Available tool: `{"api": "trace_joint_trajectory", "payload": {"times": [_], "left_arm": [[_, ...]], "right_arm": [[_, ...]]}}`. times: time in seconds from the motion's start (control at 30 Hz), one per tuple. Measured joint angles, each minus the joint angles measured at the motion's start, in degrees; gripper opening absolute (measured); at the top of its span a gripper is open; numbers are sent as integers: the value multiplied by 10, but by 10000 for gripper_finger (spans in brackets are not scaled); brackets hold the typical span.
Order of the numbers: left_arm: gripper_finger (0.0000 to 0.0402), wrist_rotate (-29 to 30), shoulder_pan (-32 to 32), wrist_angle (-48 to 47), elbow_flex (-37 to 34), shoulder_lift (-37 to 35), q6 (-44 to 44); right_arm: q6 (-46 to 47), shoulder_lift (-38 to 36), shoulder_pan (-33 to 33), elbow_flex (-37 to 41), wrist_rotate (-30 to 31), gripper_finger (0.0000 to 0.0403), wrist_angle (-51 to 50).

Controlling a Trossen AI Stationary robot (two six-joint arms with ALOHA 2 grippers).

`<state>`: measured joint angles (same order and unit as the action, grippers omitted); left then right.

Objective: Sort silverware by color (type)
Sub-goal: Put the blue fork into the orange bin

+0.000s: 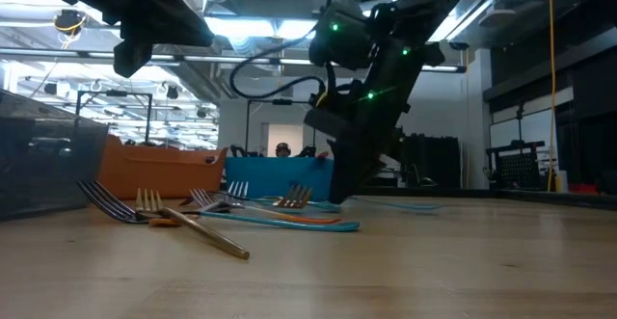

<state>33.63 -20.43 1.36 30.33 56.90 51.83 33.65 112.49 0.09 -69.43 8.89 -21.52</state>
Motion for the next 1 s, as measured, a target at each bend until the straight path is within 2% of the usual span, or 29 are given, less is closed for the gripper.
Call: {"api": "trace_joint_trajectory", "payload": {"times": [0.1,0.33,0.53,0.7,1.0], "left_arm": [[30,3,0,-1,0,0,-1],[30,54,0,0,0,0,-47],[30,67,0,14,0,0,-126],[30,39,0,33,0,-3,-197],[30,-90,-9,59,-1,-41,-295]], "right_arm": [[-11,-10,6,0,-3,3,-1],[-37,-39,27,-1,-2,2,6],[-91,-70,34,-1,3,2,18],[-144,-89,33,-11,11,2,13],[-321,-85,33,-149,40,1,-37]]}}
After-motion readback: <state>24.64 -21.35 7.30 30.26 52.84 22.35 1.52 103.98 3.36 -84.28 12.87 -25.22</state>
